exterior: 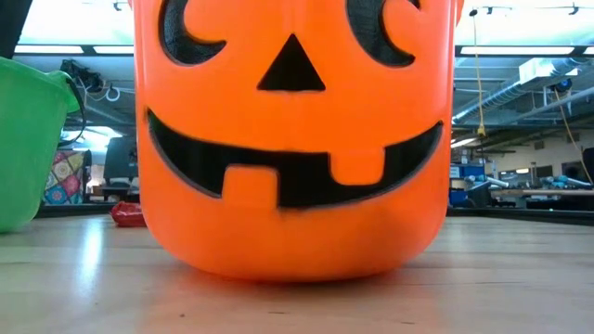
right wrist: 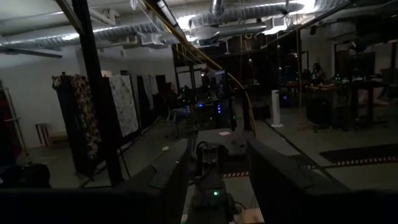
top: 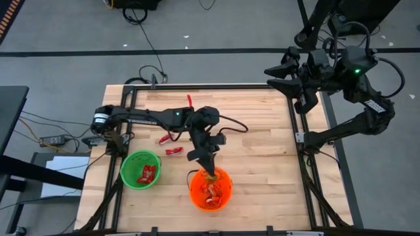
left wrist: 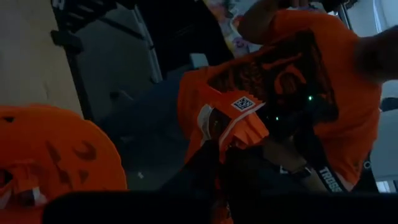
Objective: Sort candy by brand, put in halloween buckets
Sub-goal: Put the orange chocolate into the orange bucket, then put the red chocolate into the green bucket
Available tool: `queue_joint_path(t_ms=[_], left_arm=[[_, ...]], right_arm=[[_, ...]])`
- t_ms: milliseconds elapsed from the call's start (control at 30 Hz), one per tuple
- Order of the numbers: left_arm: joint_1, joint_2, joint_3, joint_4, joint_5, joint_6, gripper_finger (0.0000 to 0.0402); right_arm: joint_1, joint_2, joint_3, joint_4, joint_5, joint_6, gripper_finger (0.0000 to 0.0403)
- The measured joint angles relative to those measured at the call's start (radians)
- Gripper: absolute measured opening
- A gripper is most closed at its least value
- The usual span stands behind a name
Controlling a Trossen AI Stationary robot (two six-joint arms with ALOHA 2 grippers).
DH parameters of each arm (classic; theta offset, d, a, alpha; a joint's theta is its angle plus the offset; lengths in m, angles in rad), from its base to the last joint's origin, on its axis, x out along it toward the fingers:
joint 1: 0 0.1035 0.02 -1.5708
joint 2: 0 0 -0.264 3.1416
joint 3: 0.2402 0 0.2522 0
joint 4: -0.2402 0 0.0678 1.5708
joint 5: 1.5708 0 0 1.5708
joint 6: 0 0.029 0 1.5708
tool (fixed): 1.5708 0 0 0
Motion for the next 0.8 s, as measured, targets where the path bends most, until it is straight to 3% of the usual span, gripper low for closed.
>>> queue_joint_path(t_ms=[467,800], left_arm=[[-0.093,0.0,0.0,0.077,-0.002,-0.021,0.0171],[-0.103,-0.036,0.0,0.102,0.002,0.005,0.0186]], right_arm=[[0.038,0.0,0.0,-0.001,0.049,0.061,0.017],[0.111,0.002,0.0,-0.003,0.078,0.06,0.017]])
